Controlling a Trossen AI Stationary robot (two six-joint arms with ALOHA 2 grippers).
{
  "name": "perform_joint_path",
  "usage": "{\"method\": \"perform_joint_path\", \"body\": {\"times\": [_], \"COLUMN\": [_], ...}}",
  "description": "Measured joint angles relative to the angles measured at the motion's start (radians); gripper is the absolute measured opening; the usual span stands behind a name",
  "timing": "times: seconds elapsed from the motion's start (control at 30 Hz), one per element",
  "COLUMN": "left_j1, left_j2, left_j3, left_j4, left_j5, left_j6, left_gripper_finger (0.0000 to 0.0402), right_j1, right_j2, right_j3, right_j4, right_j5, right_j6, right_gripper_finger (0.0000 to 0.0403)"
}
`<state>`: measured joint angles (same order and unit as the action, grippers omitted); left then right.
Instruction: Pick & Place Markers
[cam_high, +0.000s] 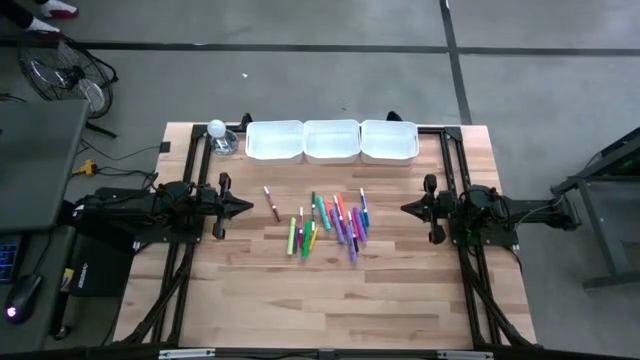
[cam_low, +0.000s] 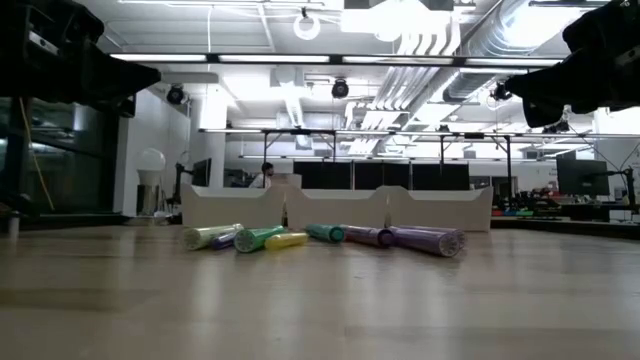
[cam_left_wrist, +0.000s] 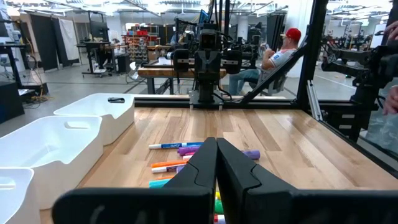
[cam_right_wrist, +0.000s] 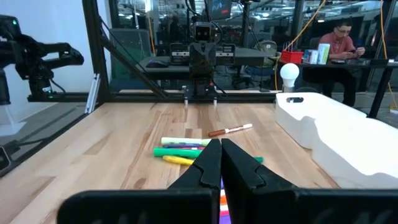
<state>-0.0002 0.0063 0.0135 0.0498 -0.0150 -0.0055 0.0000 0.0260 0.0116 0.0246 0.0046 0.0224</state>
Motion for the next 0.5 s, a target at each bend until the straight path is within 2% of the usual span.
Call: {"method": "perform_joint_path", "body": {"times": [0.27,0.5], "left_j1": [0.0,0.0], "left_j2": [0.0,0.0], "left_j3": [0.0,0.0], "left_j4": [0.0,0.0], "left_j5": [0.0,0.0], "left_j6": [0.0,0.0], "left_gripper_finger": [0.0001,0.0001], "right_j1": [-0.008,-0.062], "right_j2": [0.023,0.201], "right_j3": [0.016,0.2], "right_j4": [-0.034,-0.235], "right_j5": [0.036,0.042], "right_j6": [0.189,0.343], "right_gripper_finger": [0.0,0.0]}}
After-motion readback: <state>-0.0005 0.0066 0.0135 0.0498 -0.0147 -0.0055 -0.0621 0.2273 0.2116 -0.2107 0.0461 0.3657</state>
